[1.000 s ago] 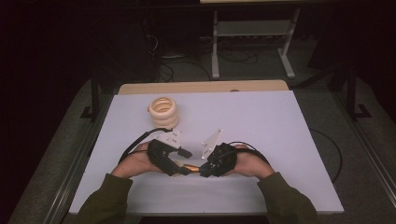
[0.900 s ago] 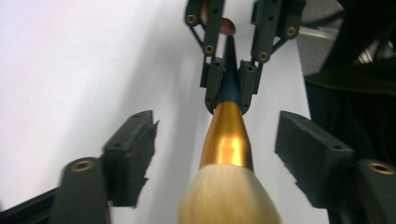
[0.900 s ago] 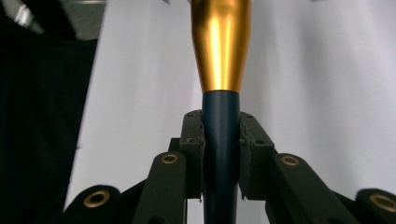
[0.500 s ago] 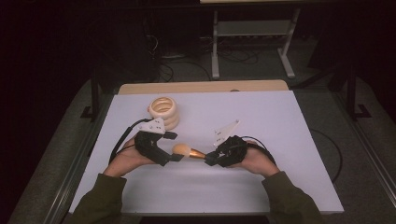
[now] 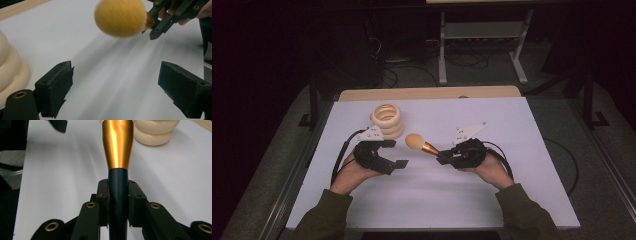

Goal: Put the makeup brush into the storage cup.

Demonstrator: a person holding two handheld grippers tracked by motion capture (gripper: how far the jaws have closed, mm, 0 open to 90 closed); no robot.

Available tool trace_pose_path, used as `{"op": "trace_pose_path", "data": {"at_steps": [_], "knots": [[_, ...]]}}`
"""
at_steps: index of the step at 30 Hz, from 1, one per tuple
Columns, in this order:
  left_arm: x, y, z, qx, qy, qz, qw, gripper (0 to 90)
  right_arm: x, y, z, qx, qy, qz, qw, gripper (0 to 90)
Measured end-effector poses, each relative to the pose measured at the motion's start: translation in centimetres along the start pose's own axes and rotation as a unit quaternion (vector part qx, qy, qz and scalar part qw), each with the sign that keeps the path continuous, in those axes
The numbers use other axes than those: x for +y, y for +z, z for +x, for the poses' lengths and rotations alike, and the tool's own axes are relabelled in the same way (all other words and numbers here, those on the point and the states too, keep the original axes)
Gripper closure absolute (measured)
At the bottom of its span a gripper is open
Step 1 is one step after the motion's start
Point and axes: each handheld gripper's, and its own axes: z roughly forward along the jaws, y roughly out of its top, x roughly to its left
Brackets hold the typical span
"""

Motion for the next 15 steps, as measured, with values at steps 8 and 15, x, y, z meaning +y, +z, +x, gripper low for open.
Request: {"op": "trace_pose_path", "data": {"at_steps": [8, 15], "knots": [[-0.4, 1.0, -1.5, -0.001, -0.026, -0.017, 0.9995, 14.8, 0.3, -0.3, 0.2, -0.009, 0.021, -0.022, 0.9995, 74.0], [-0.4, 2.4, -2.6, -0.008, -0.037, -0.023, 0.999, 19.1, 0.5, 0.0, 0.4, -0.009, 0.026, -0.025, 0.9993, 74.0]]}}
